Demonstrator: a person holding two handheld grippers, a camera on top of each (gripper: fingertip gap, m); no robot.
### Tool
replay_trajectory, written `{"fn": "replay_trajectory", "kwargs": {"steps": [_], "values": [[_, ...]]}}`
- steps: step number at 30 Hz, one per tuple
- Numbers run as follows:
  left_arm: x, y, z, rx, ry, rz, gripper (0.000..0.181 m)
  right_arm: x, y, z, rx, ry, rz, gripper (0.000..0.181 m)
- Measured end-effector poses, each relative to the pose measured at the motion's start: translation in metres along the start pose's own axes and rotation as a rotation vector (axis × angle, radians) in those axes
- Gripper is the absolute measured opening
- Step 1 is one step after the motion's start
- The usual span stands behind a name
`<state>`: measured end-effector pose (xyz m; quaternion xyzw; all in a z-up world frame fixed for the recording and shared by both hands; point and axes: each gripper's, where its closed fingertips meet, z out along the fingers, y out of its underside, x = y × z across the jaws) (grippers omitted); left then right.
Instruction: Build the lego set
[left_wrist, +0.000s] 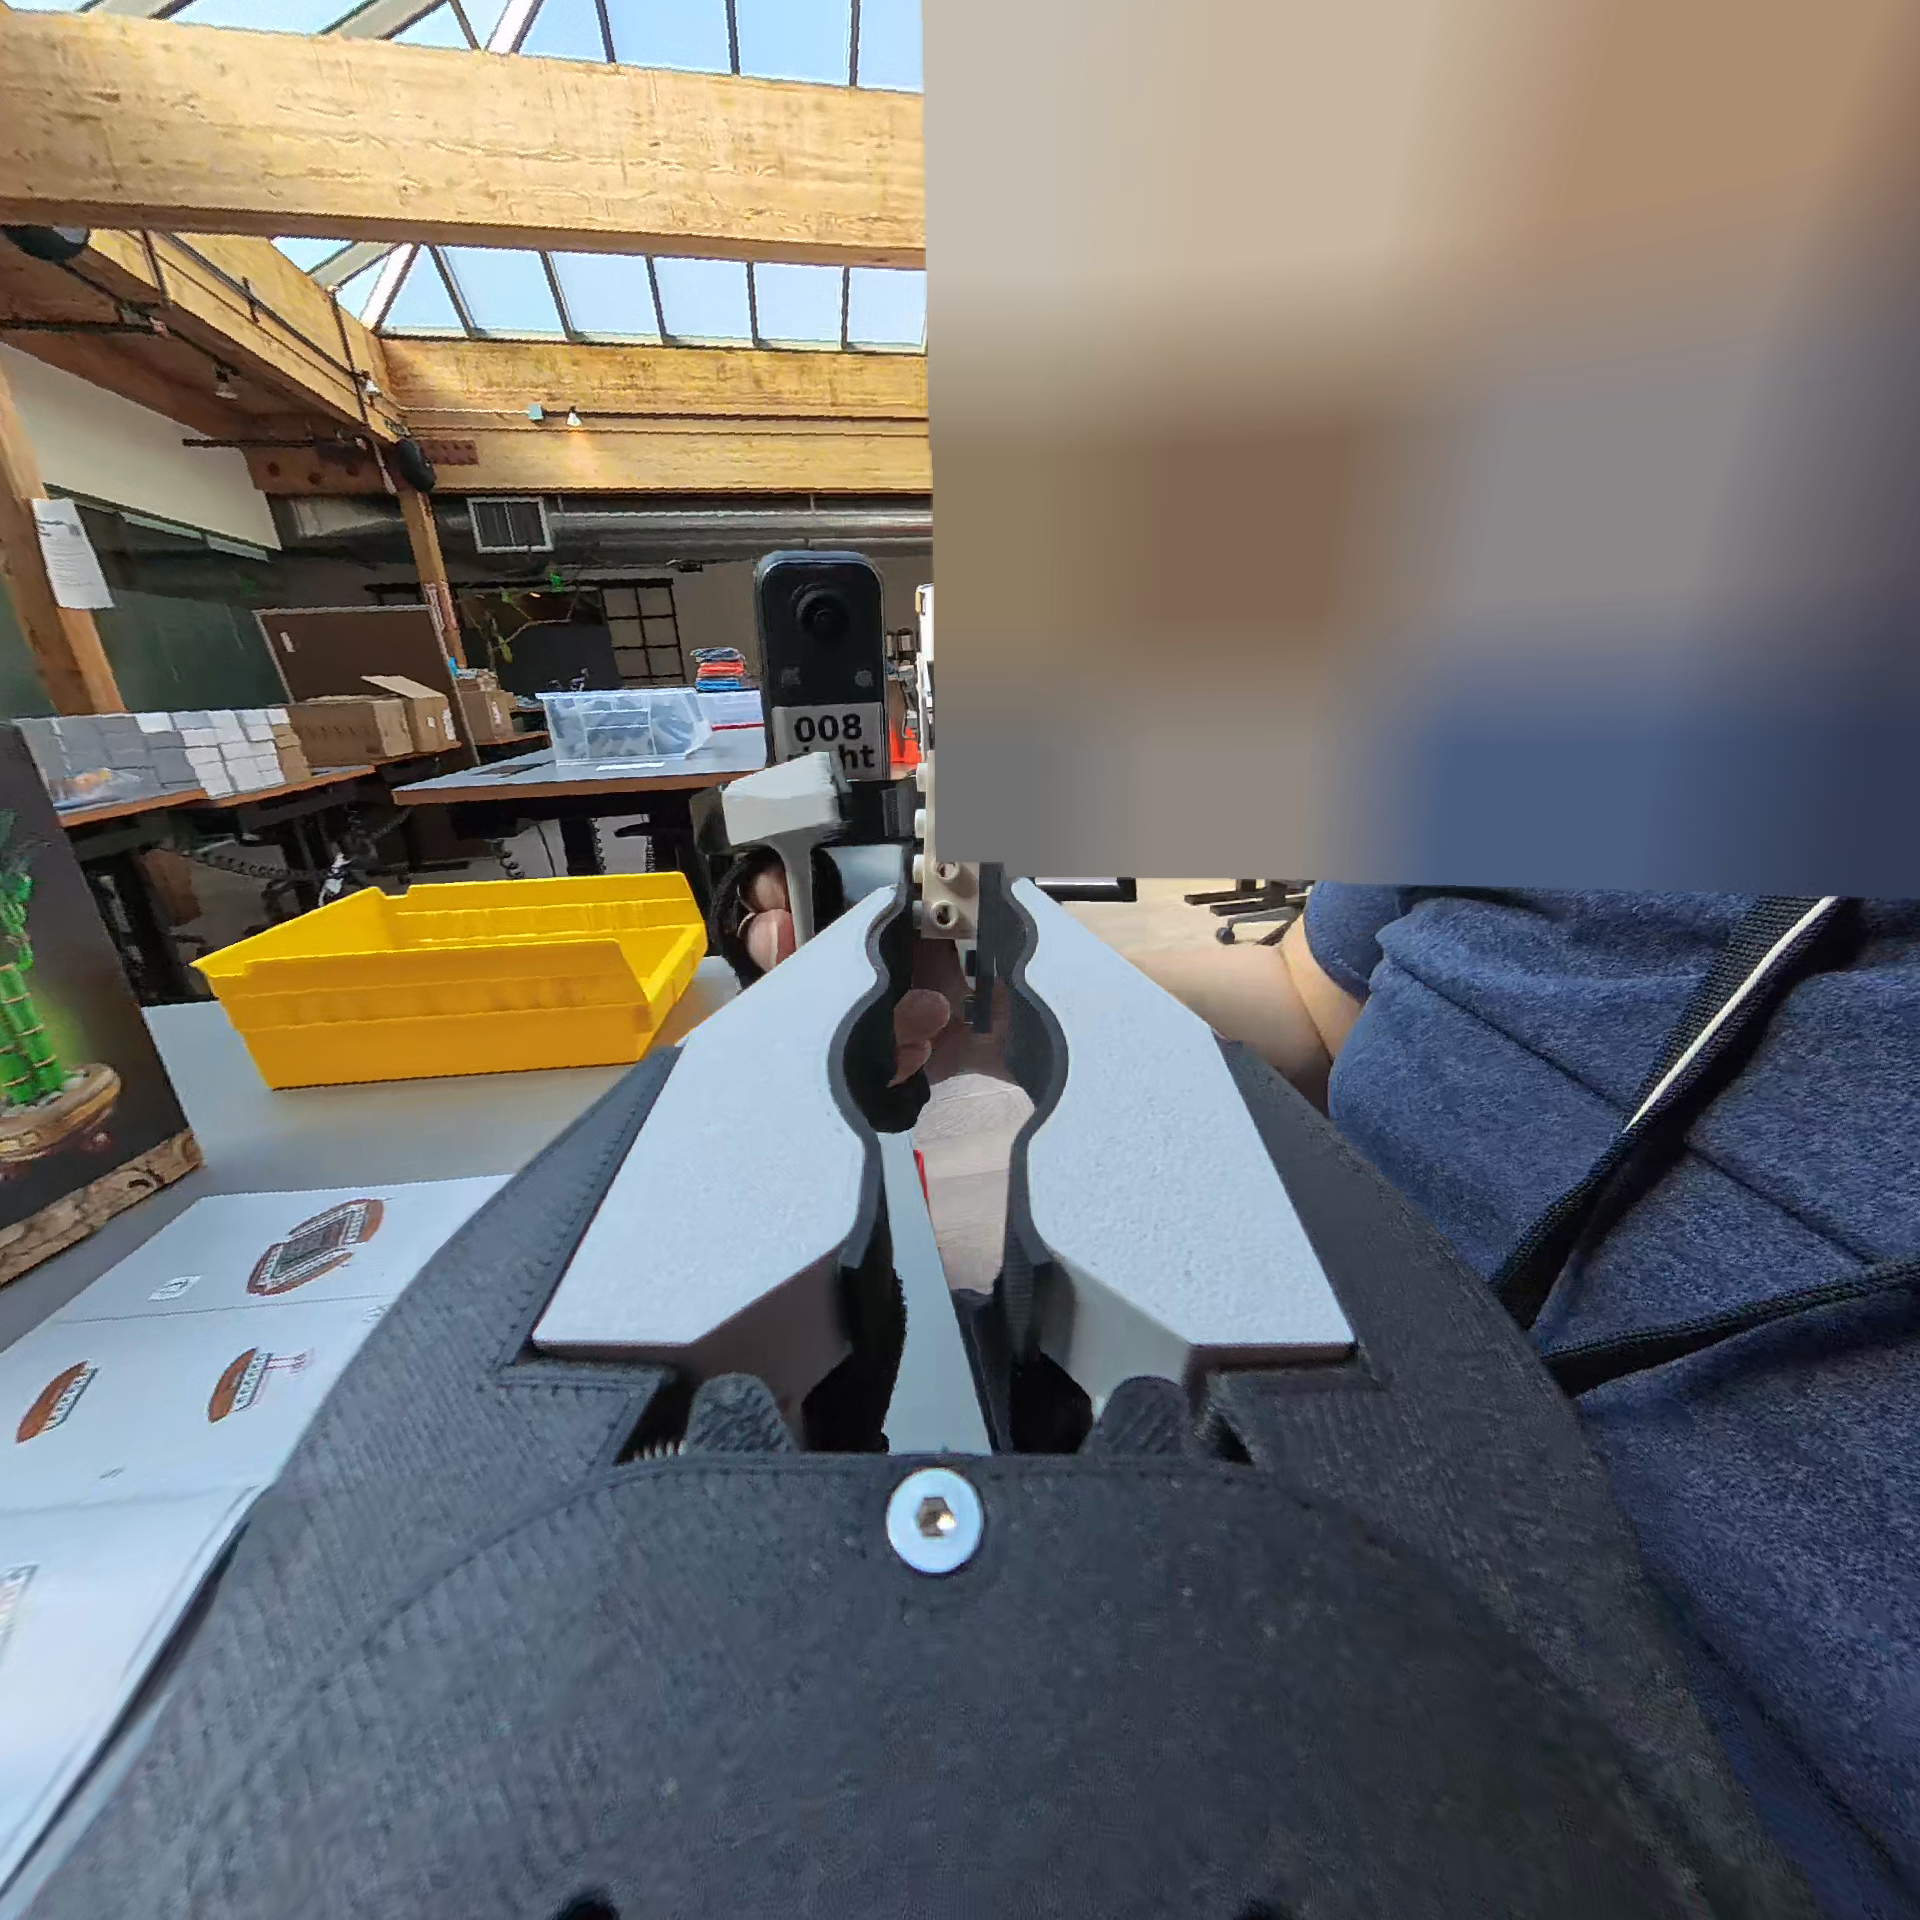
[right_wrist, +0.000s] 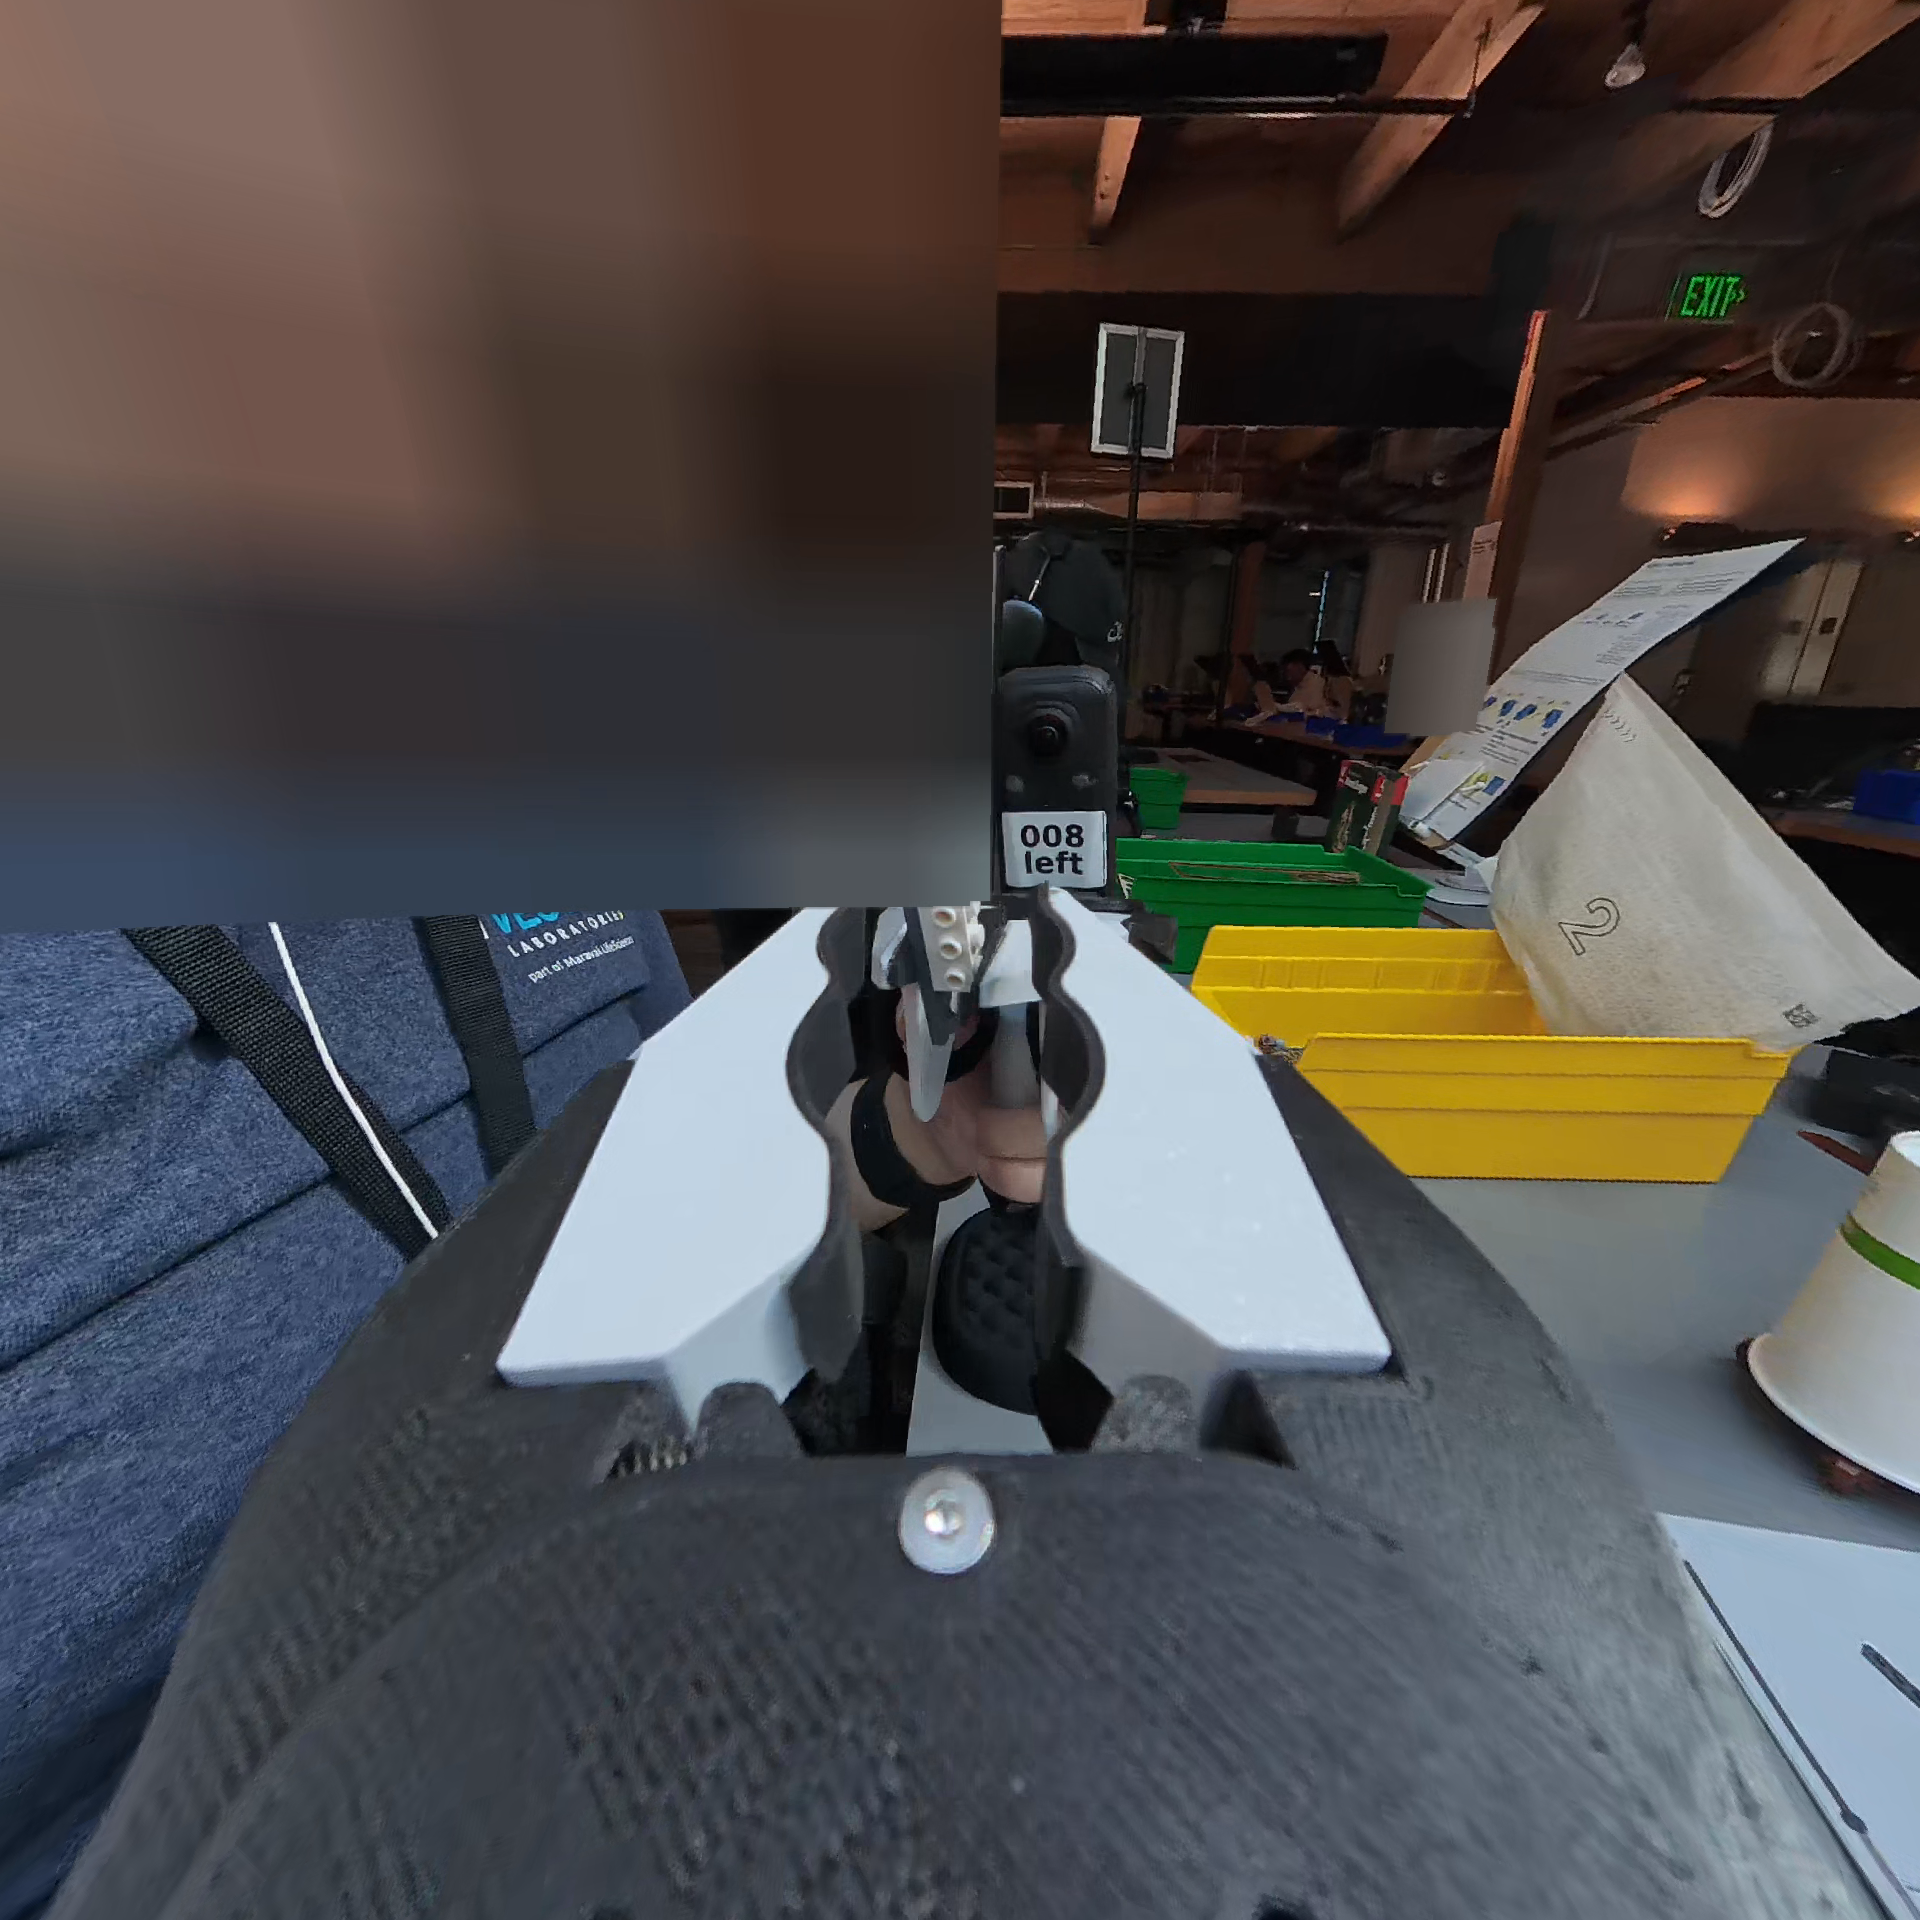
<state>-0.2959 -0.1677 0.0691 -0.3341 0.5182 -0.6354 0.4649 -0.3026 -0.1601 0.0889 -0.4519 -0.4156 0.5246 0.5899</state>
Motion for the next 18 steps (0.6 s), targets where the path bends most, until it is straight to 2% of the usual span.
{"fn": "replay_trajectory", "kwargs": {"steps": [4,8,10,14,16,18], "values": [[0.000,0.007,-0.001,-0.004,0.072,-0.121,0.012,0.003,0.004,0.002,-0.006,-0.003,0.004,0.036],[0.013,0.007,-0.003,0.010,0.186,-0.199,0.013,-0.010,0.008,0.010,-0.025,-0.109,-0.047,0.015],[0.017,0.000,-0.005,0.051,0.230,-0.223,0.013,-0.013,0.011,0.018,-0.057,-0.165,-0.049,0.014],[0.028,-0.005,-0.012,0.069,0.328,-0.281,0.013,-0.016,0.017,0.030,-0.095,-0.253,-0.019,0.023],[0.028,-0.006,-0.015,0.080,0.346,-0.300,0.012,-0.021,0.016,0.032,-0.083,-0.308,-0.012,0.011],[0.025,-0.007,-0.021,0.081,0.360,-0.357,0.019,-0.014,0.019,0.037,-0.102,-0.269,-0.035,0.011]]}}
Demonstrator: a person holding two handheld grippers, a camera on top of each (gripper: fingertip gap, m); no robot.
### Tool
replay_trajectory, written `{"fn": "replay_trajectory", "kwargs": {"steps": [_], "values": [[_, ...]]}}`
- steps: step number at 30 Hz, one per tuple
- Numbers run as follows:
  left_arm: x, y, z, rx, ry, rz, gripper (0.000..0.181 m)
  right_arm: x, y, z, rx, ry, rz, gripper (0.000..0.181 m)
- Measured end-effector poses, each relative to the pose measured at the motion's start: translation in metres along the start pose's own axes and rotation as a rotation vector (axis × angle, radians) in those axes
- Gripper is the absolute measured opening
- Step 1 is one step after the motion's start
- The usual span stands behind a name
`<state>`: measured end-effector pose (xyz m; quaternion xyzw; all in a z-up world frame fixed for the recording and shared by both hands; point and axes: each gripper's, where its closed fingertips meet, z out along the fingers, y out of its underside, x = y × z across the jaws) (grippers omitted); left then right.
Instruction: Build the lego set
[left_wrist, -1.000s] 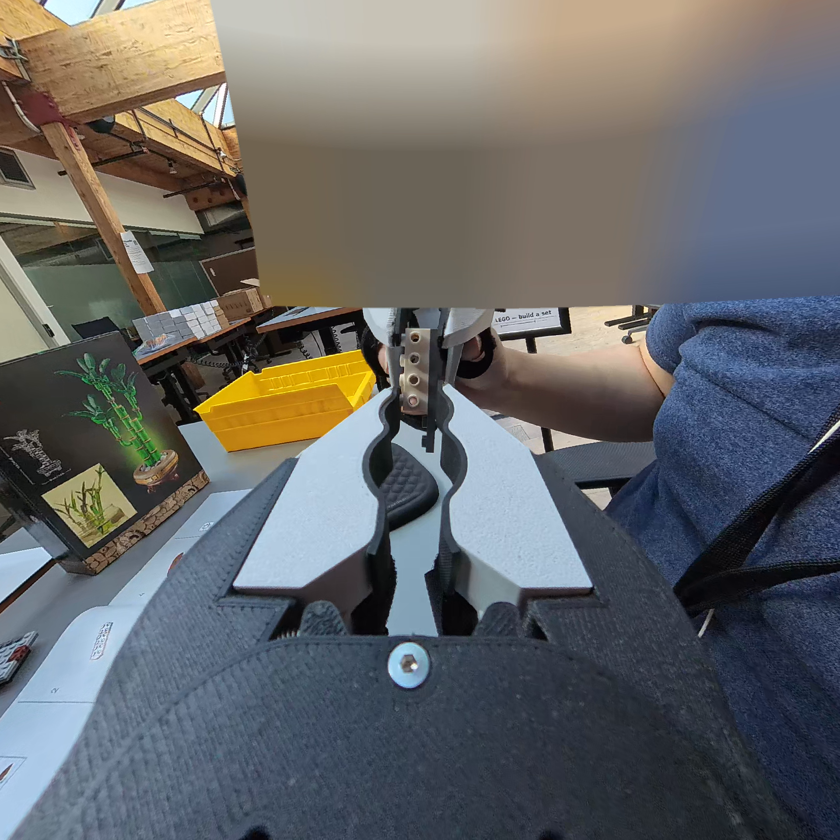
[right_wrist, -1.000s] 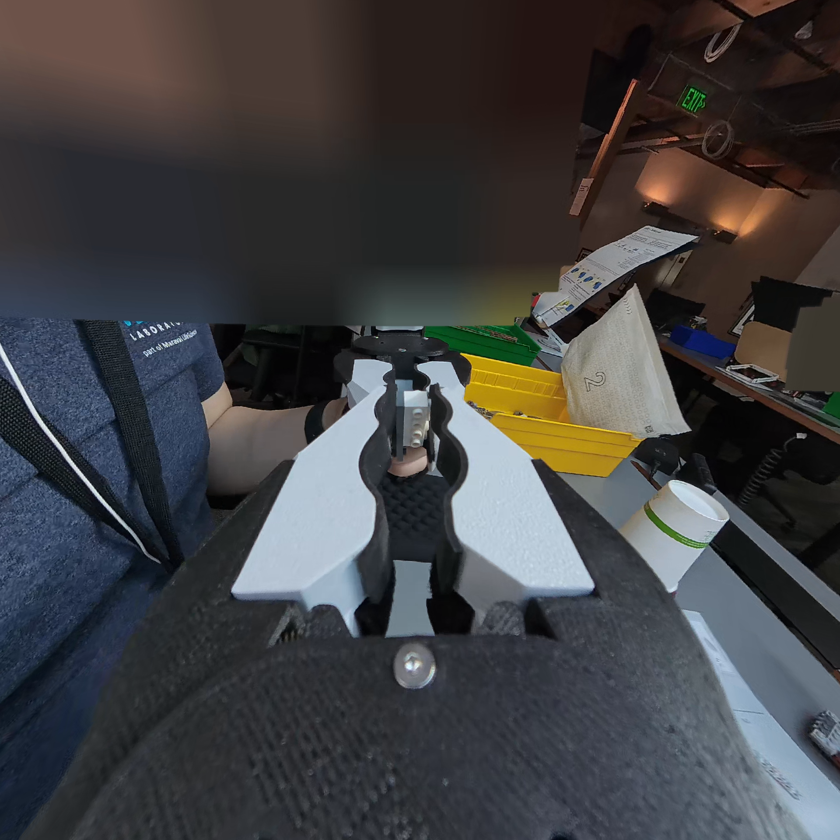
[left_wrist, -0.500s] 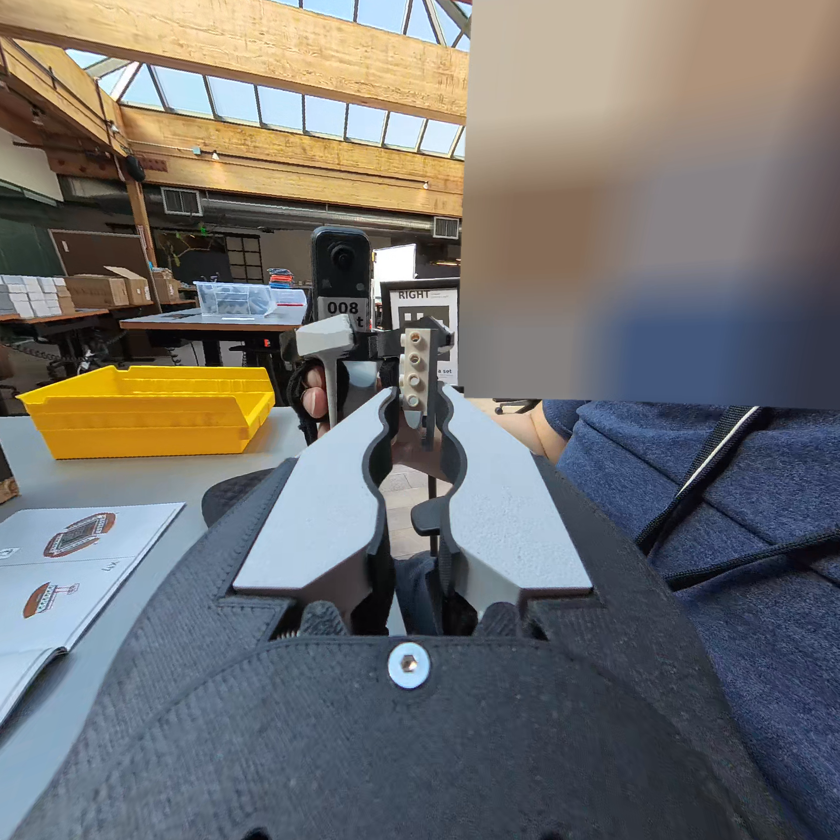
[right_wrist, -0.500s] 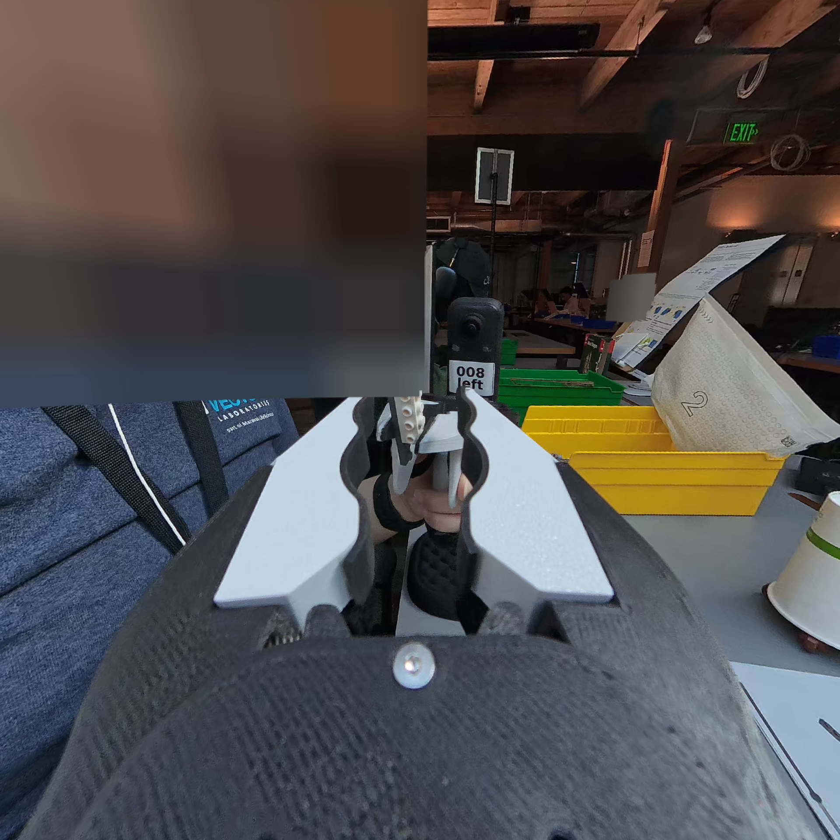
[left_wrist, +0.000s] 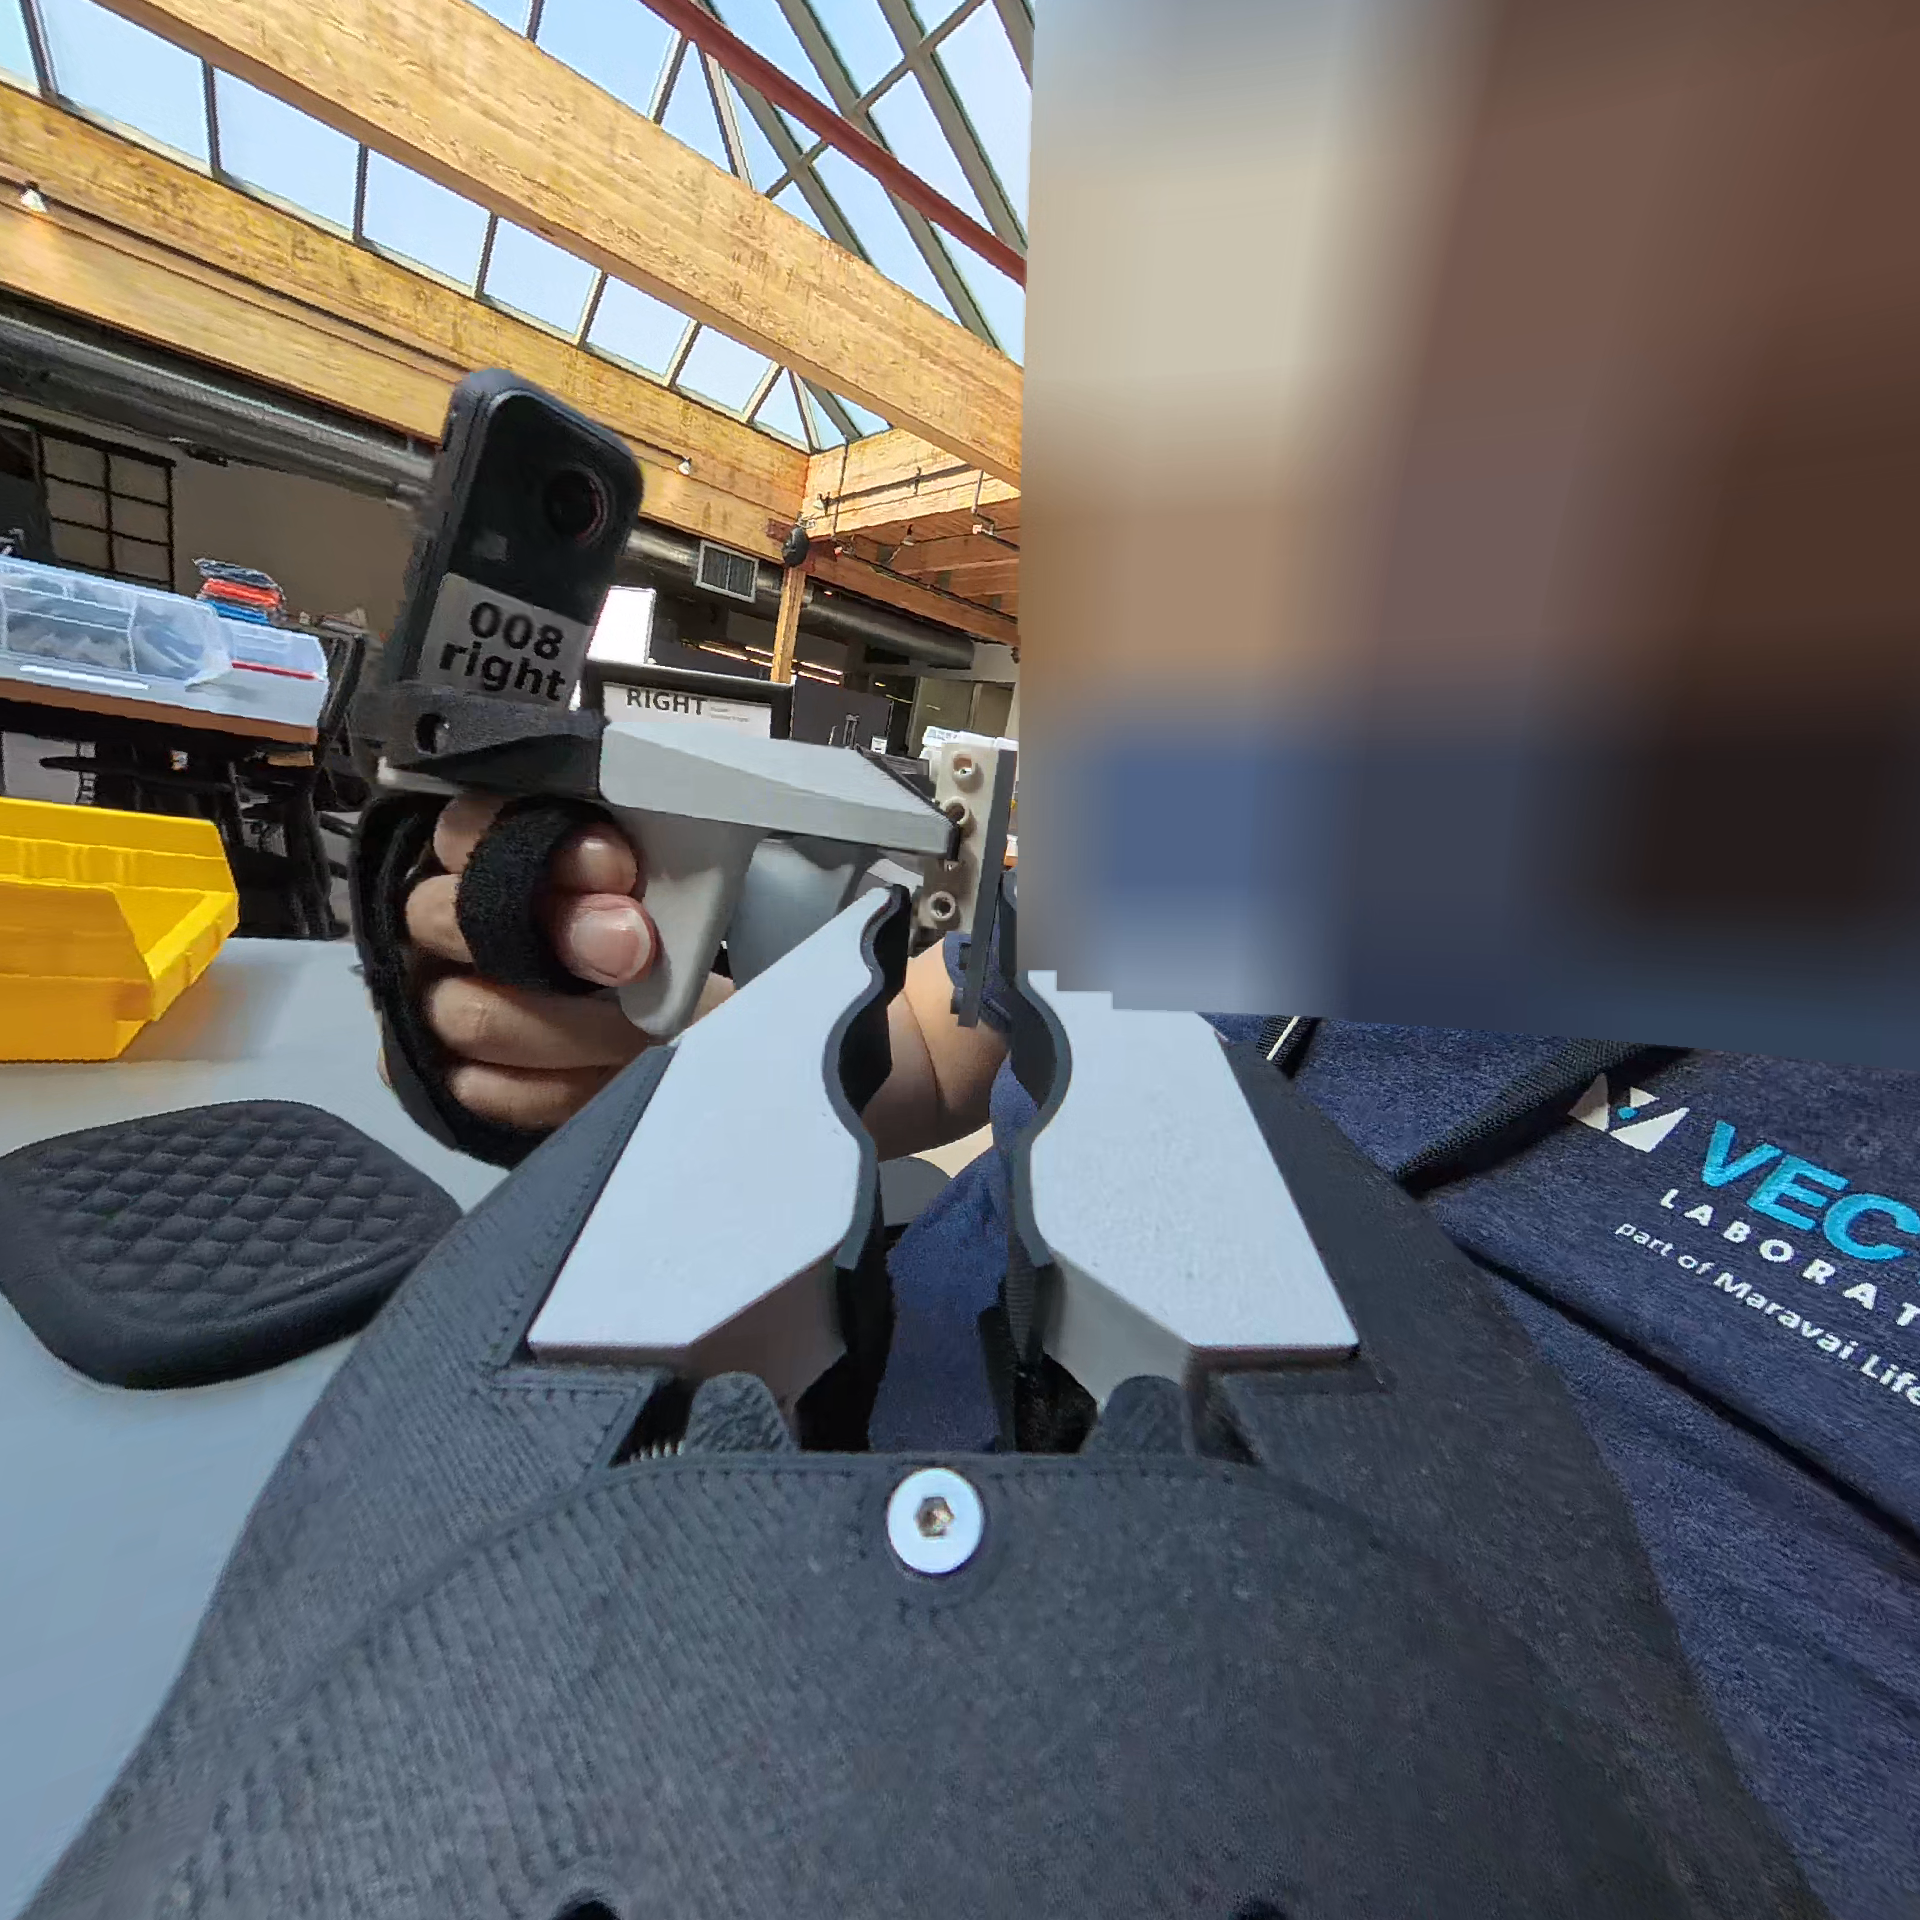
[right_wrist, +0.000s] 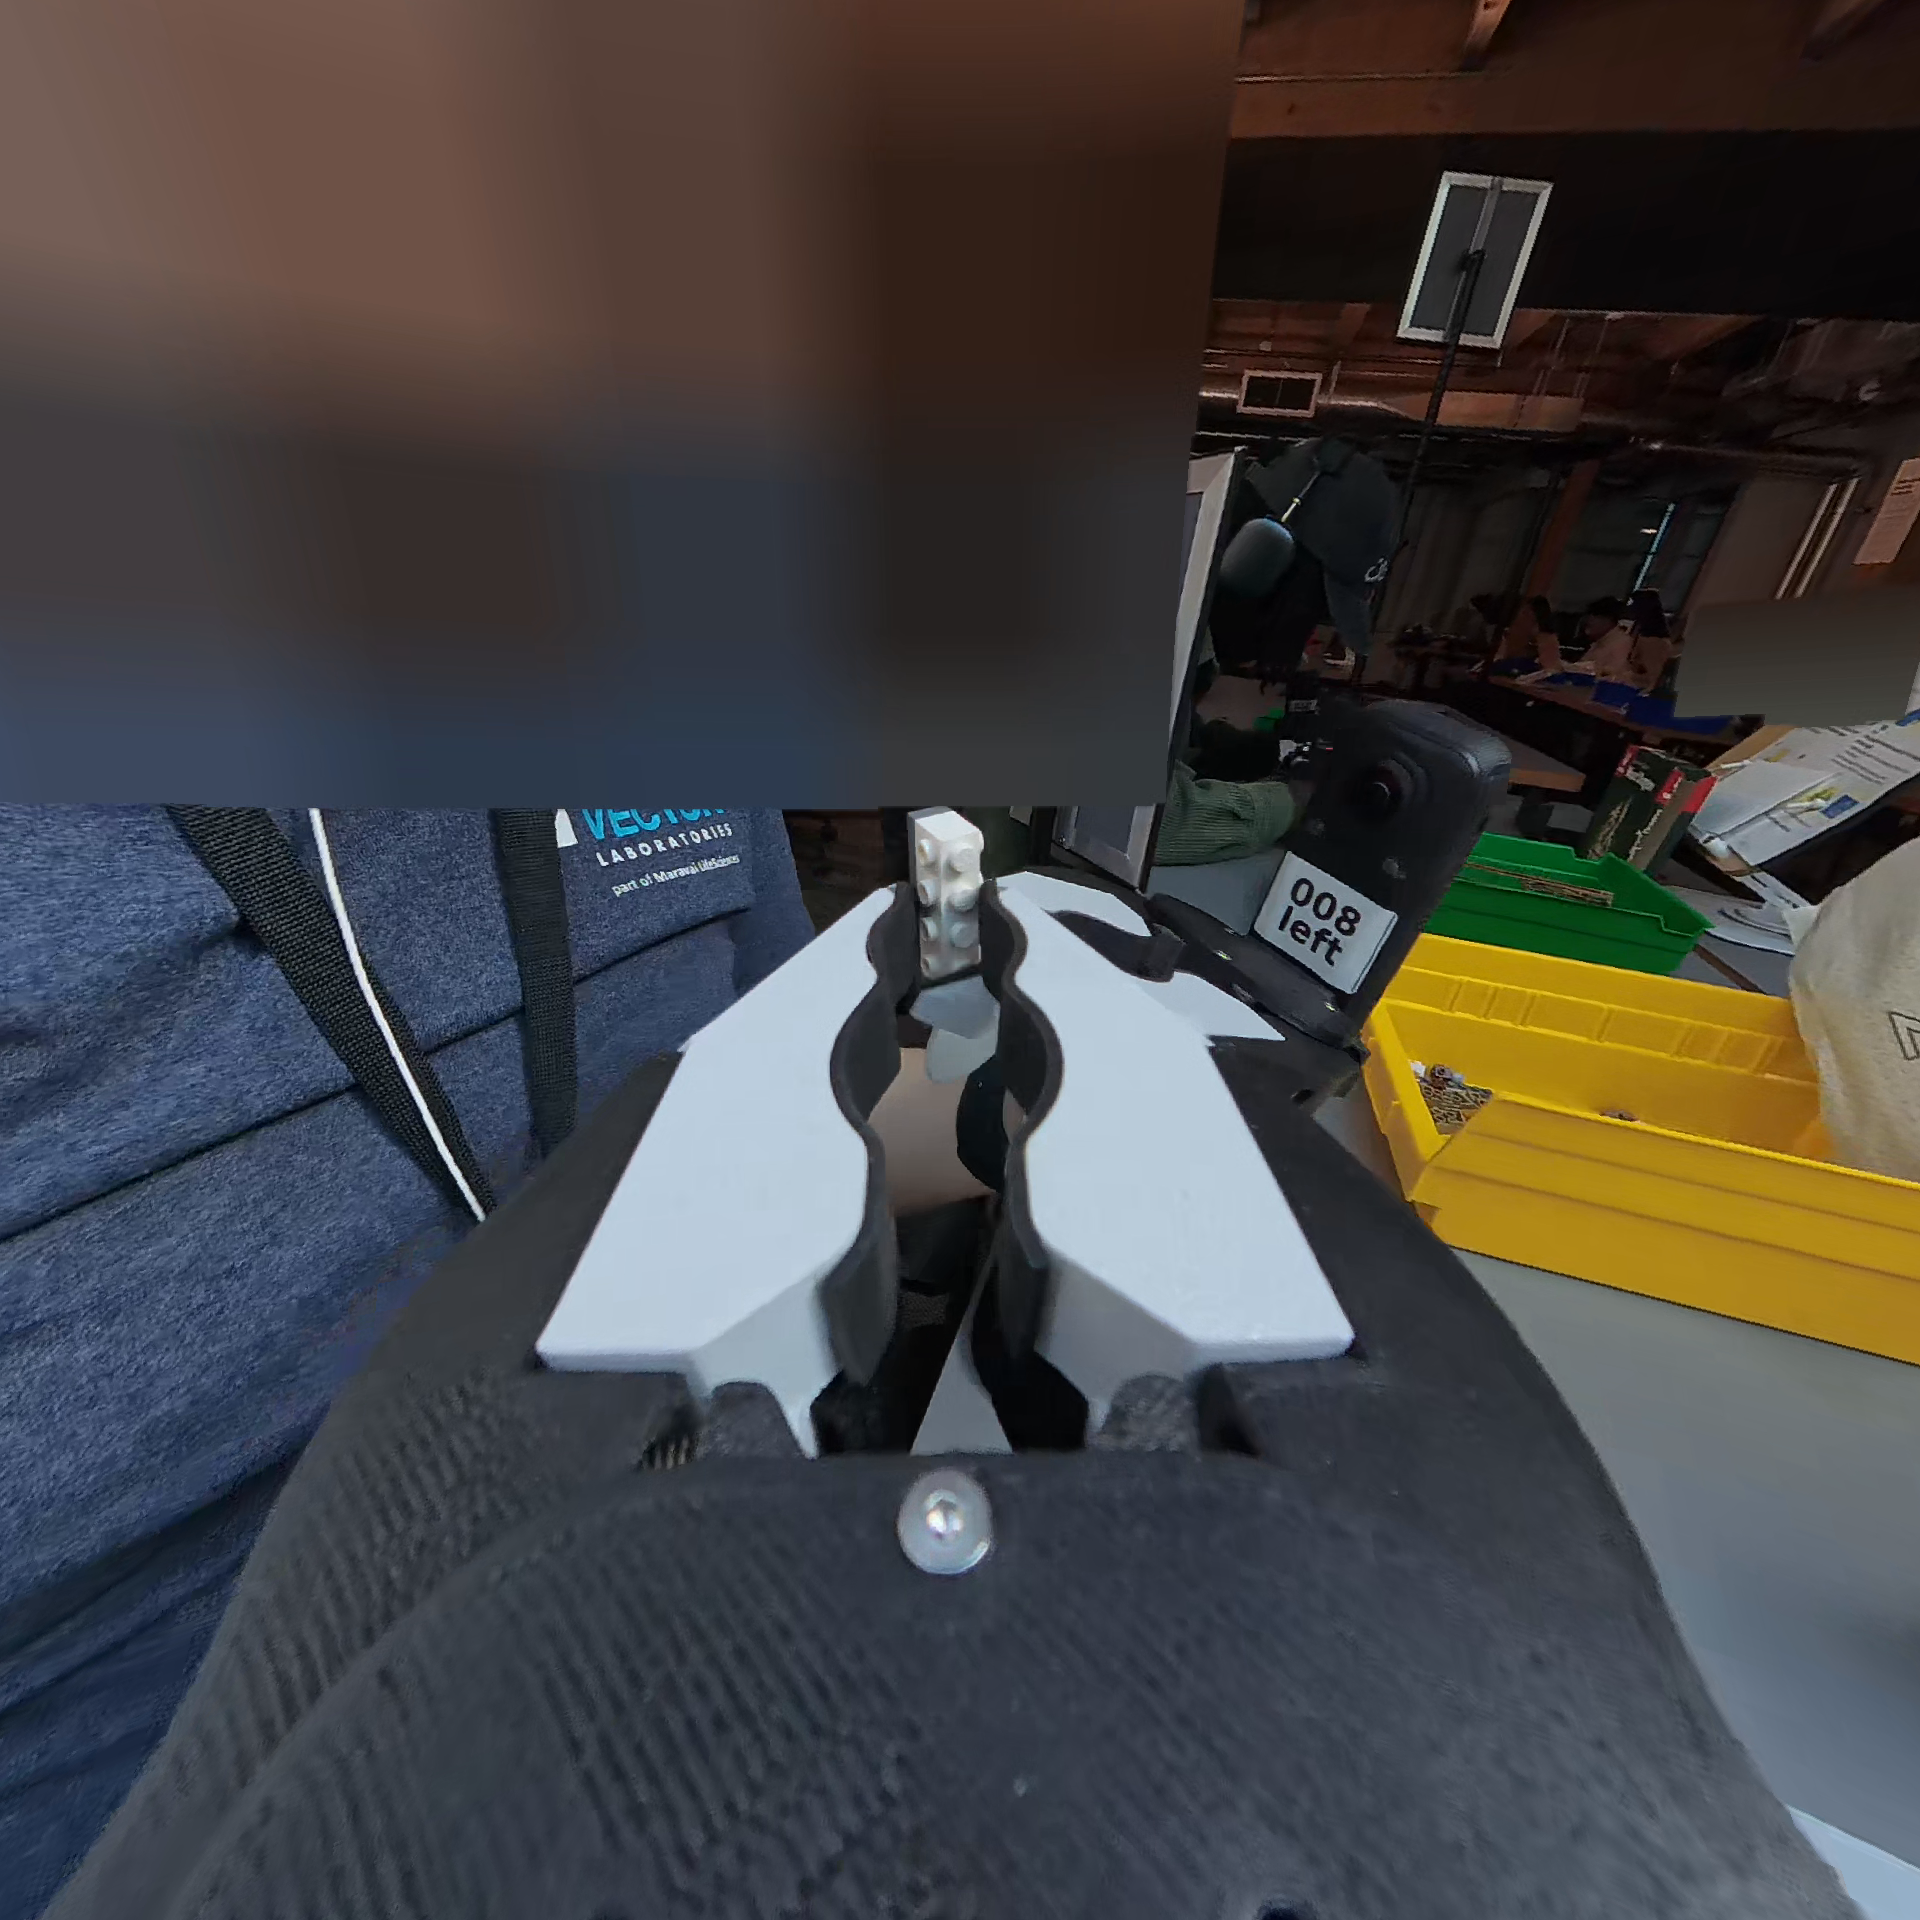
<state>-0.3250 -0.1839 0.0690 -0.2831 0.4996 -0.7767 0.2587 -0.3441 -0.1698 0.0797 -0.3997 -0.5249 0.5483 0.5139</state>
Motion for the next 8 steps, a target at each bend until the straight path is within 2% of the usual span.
{"fn": "replay_trajectory", "kwargs": {"steps": [2,4,5,6,8], "values": [[-0.013,-0.003,-0.019,-0.006,-0.087,-0.063,0.034,0.015,-0.006,-0.004,0.015,0.085,-0.011,0.010],[-0.033,-0.009,-0.052,0.001,-0.262,-0.082,0.035,0.041,-0.005,-0.021,-0.017,0.215,0.029,0.010],[-0.041,-0.014,-0.073,0.018,-0.364,-0.075,0.036,0.055,0.006,-0.033,-0.084,0.282,0.064,0.010],[-0.049,-0.021,-0.095,0.035,-0.478,-0.060,0.037,0.069,0.031,-0.048,-0.213,0.344,0.118,0.010],[-0.054,-0.029,-0.134,0.036,-0.671,-0.006,0.033,0.090,0.107,-0.086,-0.607,0.495,0.305,0.010]]}}
